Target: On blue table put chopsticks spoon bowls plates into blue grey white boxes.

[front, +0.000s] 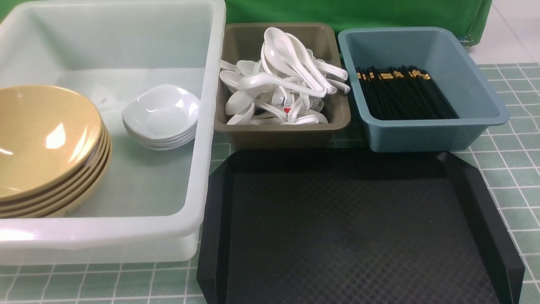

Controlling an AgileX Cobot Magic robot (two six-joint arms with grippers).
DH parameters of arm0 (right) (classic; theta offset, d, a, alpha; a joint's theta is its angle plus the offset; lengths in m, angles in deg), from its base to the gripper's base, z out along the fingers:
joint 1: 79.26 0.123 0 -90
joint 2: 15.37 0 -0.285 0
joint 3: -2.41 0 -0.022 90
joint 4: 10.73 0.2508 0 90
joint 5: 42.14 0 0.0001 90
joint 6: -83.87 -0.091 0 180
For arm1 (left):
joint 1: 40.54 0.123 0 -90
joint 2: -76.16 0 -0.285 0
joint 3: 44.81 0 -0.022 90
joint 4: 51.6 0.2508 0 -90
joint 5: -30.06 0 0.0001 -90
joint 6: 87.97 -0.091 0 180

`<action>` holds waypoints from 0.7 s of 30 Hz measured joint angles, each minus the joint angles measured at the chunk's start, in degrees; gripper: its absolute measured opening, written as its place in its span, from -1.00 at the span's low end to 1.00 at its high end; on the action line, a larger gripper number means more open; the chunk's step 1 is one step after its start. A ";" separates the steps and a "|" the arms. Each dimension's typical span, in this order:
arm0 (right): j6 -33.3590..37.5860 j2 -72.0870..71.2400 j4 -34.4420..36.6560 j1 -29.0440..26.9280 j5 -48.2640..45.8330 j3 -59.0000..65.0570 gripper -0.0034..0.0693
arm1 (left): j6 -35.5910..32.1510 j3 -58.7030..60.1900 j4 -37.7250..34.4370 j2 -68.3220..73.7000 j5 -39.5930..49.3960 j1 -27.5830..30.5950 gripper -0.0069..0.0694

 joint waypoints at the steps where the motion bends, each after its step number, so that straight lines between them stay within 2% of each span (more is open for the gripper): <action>1: 0.00 0.00 0.00 0.00 0.00 0.00 -0.80 | 0.00 0.34 0.00 -0.06 -0.43 0.00 -0.85; 5: 0.00 0.00 -0.01 0.00 -0.13 -0.05 -0.79 | 0.00 9.81 0.41 -1.81 -13.66 0.39 -0.85; 8: 0.00 0.00 -0.06 0.00 -0.20 -0.05 -0.78 | 1.92 22.17 0.46 -3.87 -28.85 3.76 -0.85; 13: 0.00 0.00 -0.06 0.00 -0.25 -0.05 -0.78 | 6.02 27.41 0.68 -3.94 -29.78 5.21 -0.85; 21: 0.00 0.00 -0.06 0.00 -0.25 -0.05 -0.77 | 5.76 27.47 0.87 -3.94 -24.92 5.13 -0.85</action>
